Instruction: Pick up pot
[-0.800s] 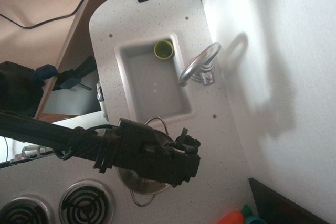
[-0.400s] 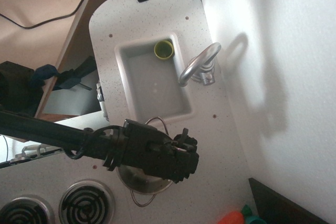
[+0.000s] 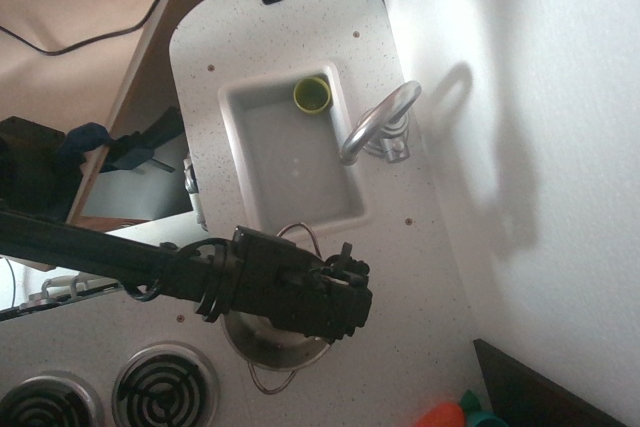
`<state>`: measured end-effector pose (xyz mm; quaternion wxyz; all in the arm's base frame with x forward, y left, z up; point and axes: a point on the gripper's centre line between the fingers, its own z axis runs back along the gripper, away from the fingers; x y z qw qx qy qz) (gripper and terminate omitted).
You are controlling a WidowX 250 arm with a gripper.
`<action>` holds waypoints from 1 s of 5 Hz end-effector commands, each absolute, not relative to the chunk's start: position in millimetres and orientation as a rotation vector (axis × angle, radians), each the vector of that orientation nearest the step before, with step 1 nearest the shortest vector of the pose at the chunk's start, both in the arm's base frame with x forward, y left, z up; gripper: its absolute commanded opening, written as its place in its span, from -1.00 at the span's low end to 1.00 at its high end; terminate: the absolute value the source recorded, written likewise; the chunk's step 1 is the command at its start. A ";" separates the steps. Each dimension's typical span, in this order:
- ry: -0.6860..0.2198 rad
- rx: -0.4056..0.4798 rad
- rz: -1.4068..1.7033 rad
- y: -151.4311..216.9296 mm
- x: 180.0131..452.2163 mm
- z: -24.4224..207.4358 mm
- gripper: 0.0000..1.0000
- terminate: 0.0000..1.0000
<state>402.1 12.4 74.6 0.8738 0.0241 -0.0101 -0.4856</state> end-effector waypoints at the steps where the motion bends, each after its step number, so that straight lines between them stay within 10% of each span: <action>1: -0.054 0.086 -1.012 16.4 409.2 90.9 1.00 -1.00; 5: -0.050 0.124 -0.992 18.0 415.7 89.6 1.00 -1.00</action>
